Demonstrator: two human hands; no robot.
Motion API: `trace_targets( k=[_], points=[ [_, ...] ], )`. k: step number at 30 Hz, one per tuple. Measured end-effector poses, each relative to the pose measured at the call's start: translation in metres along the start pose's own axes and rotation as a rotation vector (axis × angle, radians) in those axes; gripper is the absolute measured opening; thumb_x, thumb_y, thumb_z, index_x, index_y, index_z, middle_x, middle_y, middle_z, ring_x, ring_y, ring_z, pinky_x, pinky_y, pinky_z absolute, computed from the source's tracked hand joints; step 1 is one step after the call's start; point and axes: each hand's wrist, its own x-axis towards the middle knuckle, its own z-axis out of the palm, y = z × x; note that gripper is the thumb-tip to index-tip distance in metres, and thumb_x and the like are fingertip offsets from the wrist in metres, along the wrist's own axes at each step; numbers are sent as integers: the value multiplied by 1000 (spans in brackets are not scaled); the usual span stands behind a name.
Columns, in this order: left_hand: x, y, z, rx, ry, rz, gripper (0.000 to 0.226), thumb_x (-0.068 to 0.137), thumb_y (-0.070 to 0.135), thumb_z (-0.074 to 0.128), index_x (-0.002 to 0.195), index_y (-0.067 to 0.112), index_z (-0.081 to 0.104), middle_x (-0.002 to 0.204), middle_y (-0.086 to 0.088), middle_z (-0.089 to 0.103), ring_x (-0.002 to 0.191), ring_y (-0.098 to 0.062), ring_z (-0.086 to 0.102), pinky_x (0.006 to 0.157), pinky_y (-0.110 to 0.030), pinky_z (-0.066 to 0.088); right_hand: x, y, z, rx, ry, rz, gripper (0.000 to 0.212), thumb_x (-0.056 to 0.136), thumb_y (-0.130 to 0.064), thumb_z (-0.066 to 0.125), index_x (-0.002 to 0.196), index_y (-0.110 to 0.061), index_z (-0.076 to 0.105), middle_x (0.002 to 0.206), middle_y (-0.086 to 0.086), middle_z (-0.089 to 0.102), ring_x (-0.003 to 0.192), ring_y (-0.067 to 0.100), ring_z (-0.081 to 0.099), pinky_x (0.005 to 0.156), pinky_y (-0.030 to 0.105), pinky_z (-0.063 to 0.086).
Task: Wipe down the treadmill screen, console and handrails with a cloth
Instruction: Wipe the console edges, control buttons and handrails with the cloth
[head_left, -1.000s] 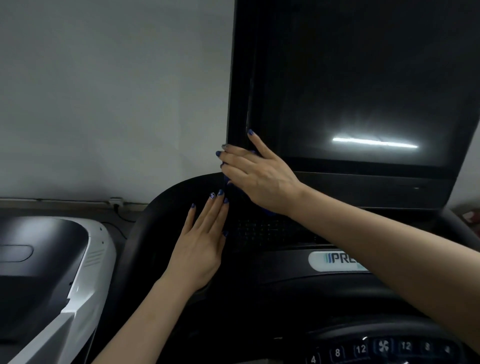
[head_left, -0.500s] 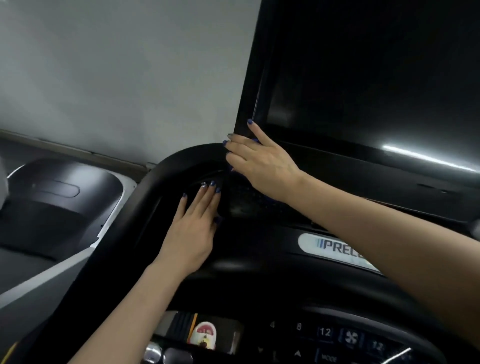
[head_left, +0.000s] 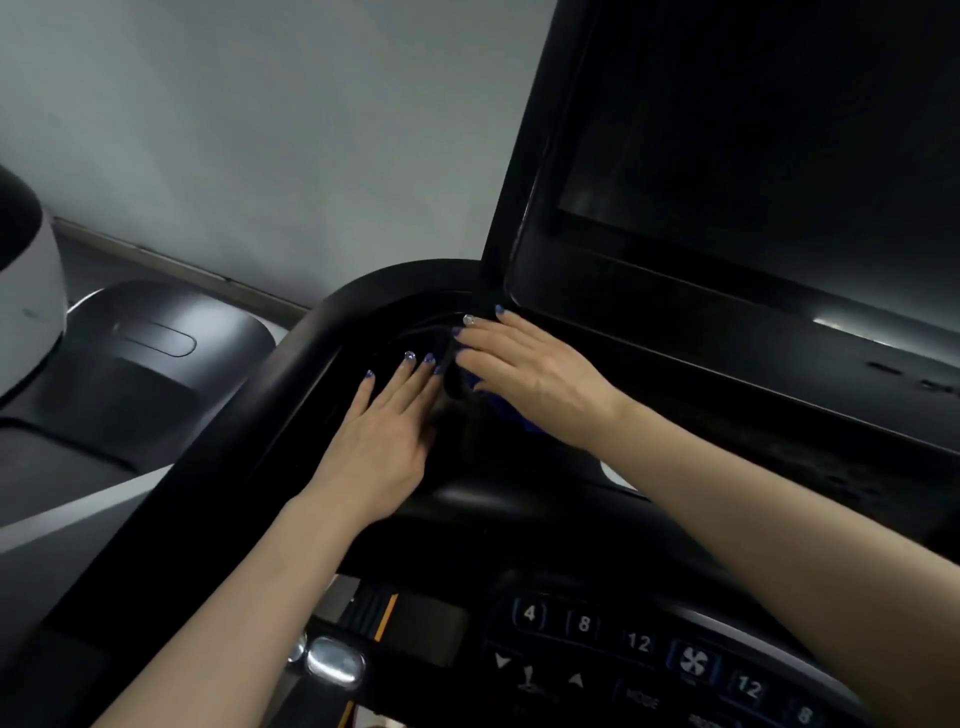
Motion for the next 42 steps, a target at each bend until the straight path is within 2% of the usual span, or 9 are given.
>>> trace_targets(
  k=[4, 9, 16, 19, 24, 29, 33, 37, 42],
  points=[
    [4, -14, 1, 1, -49, 37, 75, 90, 48, 3, 157, 18, 15, 165, 5, 8, 147, -6, -9, 119, -37, -4, -12, 6, 15, -49, -118, 11, 32, 102, -15, 43, 125, -5, 63, 145, 13, 50, 140, 27, 40, 120, 42, 26],
    [12, -30, 8, 0, -119, 124, 74, 91, 50, 1, 157, 20, 15, 165, 6, 7, 150, -7, -8, 119, -35, -7, -31, 9, 13, -75, -227, 47, 44, 101, -12, 36, 144, -8, 47, 154, 9, 38, 145, 22, 31, 121, 40, 21],
    [15, -33, 16, -39, -175, 175, 73, 92, 51, -1, 157, 21, 11, 165, 7, 5, 150, -5, -9, 118, -33, -10, -12, -5, 28, -91, -161, 130, 45, 94, -1, 42, 137, -4, 54, 149, 10, 45, 142, 24, 36, 122, 40, 18],
    [13, -33, 17, -45, -182, 165, 72, 92, 51, -1, 158, 22, 9, 165, 9, 2, 150, -3, -10, 119, -32, -12, -1, -11, 31, -108, -179, 123, 47, 95, -6, 32, 136, -3, 55, 148, 13, 47, 140, 25, 39, 121, 43, 19],
    [11, -33, 15, -61, -174, 165, 70, 95, 49, 4, 157, 19, 15, 165, 5, 11, 151, -7, -3, 120, -37, -7, -17, -1, 17, -215, -262, 78, 47, 99, -12, 35, 144, -6, 45, 152, 11, 40, 144, 22, 34, 123, 46, 12],
    [6, -32, 15, -64, -185, 122, 73, 90, 50, 2, 158, 22, 8, 163, 8, 0, 149, -5, -10, 118, -34, -12, 20, -11, 35, -196, -262, 70, 47, 97, -11, 31, 140, -3, 51, 152, 13, 41, 144, 24, 33, 123, 44, 7],
    [1, -34, 16, -89, -185, 100, 72, 91, 51, 3, 157, 23, 8, 163, 10, -1, 149, -3, -9, 119, -33, -12, -5, -4, 20, -139, -329, 37, 47, 101, -22, 30, 142, -8, 48, 153, 8, 40, 144, 21, 32, 123, 44, 7],
    [1, -31, 15, -78, -165, 106, 70, 93, 49, 2, 157, 22, 6, 161, 12, -3, 149, -4, -9, 120, -34, -10, -8, 5, 15, -212, -320, 0, 46, 101, -17, 28, 142, -7, 48, 153, 9, 39, 144, 21, 33, 123, 47, 10],
    [2, -29, 14, -65, -143, 128, 65, 96, 47, 7, 156, 22, 5, 161, 11, -3, 150, -4, -8, 121, -36, -6, -13, -4, 13, -166, -377, 77, 56, 102, -38, 30, 148, -9, 40, 157, 7, 33, 147, 19, 26, 123, 44, 2]
  ],
)
